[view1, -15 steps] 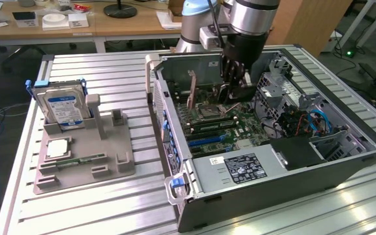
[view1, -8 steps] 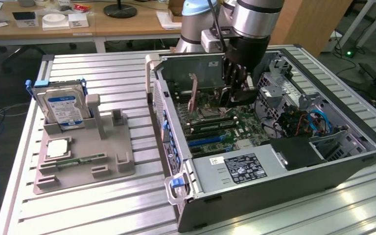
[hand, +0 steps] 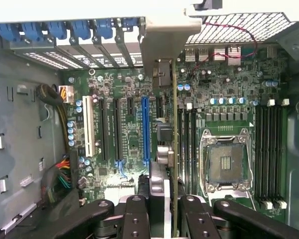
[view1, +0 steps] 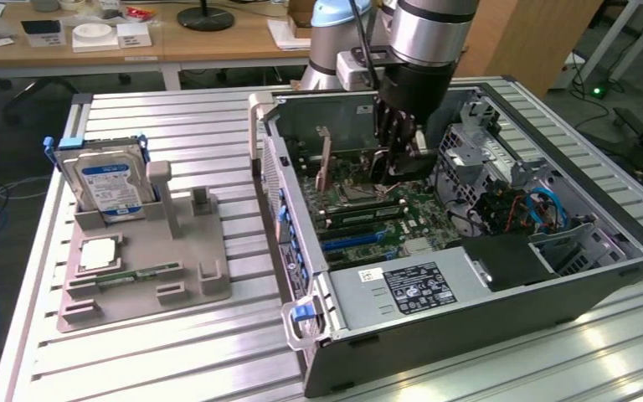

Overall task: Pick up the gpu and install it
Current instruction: 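Insert the gpu into the slot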

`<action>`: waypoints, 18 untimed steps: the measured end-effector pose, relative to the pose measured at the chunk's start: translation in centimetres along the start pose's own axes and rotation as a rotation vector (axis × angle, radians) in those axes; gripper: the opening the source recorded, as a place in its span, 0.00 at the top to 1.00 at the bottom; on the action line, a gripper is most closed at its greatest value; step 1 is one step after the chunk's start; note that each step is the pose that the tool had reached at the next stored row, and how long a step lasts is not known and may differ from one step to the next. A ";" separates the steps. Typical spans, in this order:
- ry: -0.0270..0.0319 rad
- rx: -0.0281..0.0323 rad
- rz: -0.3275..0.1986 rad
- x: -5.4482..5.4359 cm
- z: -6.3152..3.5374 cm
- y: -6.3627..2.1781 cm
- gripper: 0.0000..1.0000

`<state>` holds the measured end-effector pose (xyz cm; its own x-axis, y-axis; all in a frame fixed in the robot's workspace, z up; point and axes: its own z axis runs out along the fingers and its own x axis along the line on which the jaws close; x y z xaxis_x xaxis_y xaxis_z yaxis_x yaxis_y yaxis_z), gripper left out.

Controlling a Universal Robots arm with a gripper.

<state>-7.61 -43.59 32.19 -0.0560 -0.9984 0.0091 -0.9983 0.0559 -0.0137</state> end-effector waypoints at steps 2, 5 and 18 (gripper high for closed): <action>-0.0001 0.0000 0.000 0.0 0.03 0.22 0.72; 0.0000 -0.0001 0.000 0.0 0.17 0.47 0.72; -0.0001 -0.0002 -0.002 0.1 1.34 0.87 0.72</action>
<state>-8.46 -43.62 30.84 -0.0536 -0.9985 0.0090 -0.9985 0.0534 -0.0135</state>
